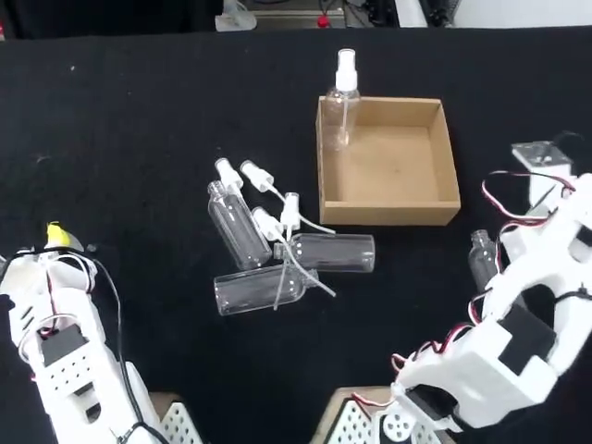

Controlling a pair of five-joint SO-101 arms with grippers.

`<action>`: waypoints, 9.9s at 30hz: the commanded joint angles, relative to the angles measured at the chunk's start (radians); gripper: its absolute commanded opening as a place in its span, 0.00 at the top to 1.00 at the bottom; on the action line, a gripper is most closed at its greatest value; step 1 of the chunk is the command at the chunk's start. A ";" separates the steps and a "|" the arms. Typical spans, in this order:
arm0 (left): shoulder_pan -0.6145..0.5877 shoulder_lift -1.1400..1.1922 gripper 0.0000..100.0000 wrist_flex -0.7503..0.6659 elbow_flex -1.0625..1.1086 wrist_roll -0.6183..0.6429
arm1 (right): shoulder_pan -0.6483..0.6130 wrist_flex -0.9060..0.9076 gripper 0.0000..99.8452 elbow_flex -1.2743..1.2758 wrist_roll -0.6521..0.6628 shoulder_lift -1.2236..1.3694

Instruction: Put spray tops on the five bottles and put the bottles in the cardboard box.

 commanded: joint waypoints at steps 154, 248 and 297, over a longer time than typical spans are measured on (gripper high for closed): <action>0.012 -0.009 0.85 -0.023 -0.021 -0.012 | -0.081 -1.557 0.99 0.699 -0.678 -0.272; 0.012 -0.009 0.85 -0.023 -0.021 -0.012 | -0.095 -2.229 0.81 1.353 -0.738 -0.277; 0.013 -0.009 0.85 -0.023 -0.021 -0.012 | -0.046 -1.804 0.68 1.474 -0.730 -1.058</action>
